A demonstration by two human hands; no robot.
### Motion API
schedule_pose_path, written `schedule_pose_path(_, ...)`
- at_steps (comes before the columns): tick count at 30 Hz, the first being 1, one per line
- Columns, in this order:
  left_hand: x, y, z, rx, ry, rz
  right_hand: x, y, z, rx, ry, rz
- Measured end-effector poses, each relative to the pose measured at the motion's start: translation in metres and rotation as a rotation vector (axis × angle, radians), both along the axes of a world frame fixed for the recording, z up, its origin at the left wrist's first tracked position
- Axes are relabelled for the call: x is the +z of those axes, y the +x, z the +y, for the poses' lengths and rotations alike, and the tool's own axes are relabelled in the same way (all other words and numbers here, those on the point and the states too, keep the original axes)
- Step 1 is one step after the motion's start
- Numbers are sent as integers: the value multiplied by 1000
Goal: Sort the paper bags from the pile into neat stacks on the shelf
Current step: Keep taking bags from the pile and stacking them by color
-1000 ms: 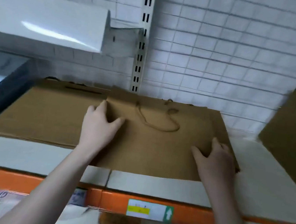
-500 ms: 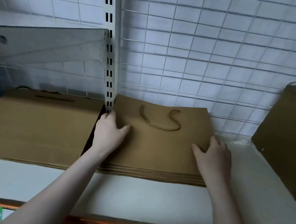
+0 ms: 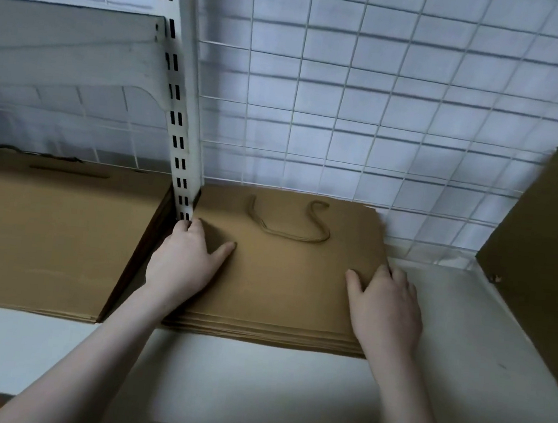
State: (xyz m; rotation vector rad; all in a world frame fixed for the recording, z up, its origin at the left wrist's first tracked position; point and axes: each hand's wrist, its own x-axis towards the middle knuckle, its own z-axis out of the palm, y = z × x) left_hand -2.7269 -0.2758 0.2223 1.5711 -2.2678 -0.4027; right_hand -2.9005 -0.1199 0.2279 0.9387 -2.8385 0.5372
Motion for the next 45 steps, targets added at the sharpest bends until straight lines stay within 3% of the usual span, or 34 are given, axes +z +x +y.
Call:
schedule_pose_path(5,0,-4,3,44,-30,-10,-3,0,1,-1,-19,52)
schedule_pose_path(13,5,-2,15,52,-241,52,-7,3,1,14,-117,133)
schedule_pose_path(22,18,47,37,16,-335,103,-12,74,6,270,-281,191)
schedule_pose_path(35,19,313,80,284,-426,91,-9,307,-5,573,-230,133)
schedule_pose_path(45,-2,534,132,605,-373,96,-12,507,-17,925,-187,86)
